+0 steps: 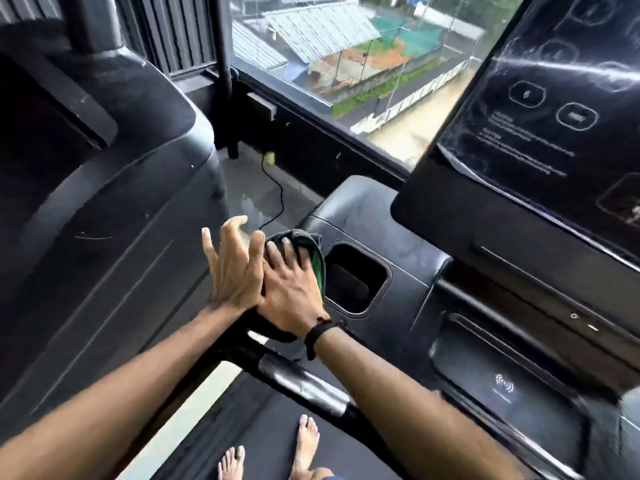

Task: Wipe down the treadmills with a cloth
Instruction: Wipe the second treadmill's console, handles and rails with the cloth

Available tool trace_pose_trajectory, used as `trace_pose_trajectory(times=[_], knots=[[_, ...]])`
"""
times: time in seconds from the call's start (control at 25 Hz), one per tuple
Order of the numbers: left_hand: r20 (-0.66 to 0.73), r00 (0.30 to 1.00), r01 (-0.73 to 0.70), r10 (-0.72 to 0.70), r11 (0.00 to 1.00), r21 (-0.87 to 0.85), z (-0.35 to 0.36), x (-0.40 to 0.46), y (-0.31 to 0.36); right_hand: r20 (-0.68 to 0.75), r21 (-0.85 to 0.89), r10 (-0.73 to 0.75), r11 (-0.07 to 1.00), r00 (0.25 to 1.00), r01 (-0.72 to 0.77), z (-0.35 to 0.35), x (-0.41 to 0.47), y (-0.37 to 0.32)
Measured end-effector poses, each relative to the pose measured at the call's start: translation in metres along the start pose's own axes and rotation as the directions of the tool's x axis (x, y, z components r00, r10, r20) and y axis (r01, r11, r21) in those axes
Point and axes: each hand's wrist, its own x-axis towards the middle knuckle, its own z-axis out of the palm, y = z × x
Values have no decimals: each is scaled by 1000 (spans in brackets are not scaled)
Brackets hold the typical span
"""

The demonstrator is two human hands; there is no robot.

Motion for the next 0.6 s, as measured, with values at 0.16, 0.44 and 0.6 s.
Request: trace_pose_trajectory(times=[0.16, 0.44, 0.6], knots=[[119, 977, -176, 174, 984, 5, 0, -11, 17, -52, -90, 46, 995, 998, -50, -1, -50, 17], [282, 893, -388, 350, 917, 89, 3, -12, 10, -1, -210, 312, 929, 950, -305, -17, -105, 31], [381, 825, -501, 418, 852, 152, 2, -8, -5, 52, -254, 445, 872, 894, -419, -32, -142, 37]])
